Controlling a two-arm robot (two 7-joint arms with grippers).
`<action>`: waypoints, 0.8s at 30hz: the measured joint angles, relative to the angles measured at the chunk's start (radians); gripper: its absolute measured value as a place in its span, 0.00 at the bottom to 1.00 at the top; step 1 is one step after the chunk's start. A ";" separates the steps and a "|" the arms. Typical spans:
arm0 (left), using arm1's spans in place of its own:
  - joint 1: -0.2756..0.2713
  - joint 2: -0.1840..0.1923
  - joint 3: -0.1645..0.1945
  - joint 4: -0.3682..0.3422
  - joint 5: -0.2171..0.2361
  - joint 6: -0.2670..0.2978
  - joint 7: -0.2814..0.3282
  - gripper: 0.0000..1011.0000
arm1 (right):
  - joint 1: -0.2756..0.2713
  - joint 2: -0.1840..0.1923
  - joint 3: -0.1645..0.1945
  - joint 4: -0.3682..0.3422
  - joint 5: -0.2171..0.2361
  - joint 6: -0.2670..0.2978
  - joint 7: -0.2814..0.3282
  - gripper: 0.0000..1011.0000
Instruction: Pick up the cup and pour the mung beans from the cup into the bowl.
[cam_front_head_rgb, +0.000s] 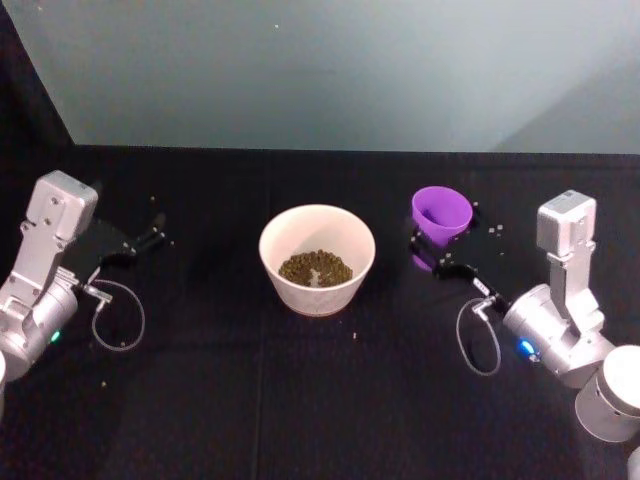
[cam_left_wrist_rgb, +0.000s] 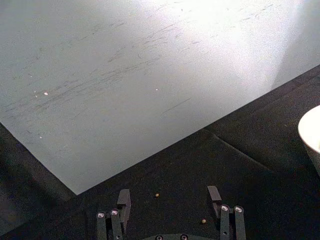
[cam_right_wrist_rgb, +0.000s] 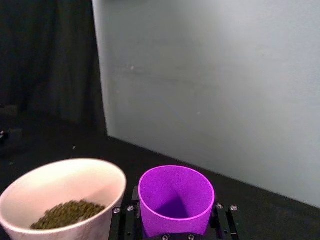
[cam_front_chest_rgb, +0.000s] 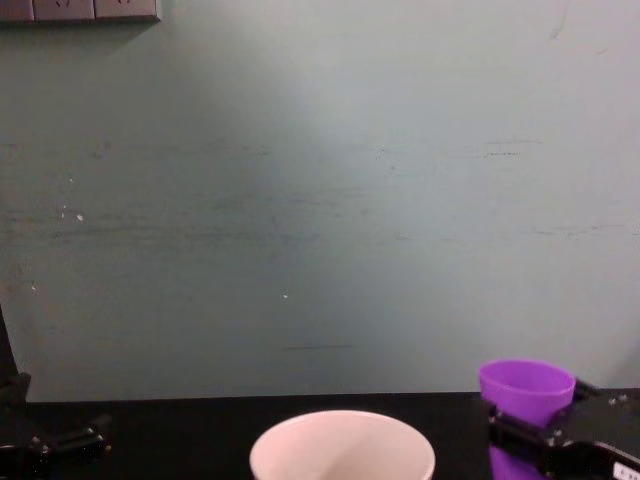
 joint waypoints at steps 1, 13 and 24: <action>0.000 0.000 0.000 0.000 0.000 0.000 0.000 0.99 | 0.003 0.002 -0.004 0.003 0.003 0.006 0.004 0.73; 0.000 0.000 0.000 0.000 0.000 0.000 0.000 0.99 | 0.041 0.030 -0.051 0.042 0.027 0.055 0.042 0.73; 0.000 0.000 0.000 0.000 0.000 0.000 0.000 0.99 | 0.057 0.054 -0.082 0.056 0.020 0.054 0.043 0.73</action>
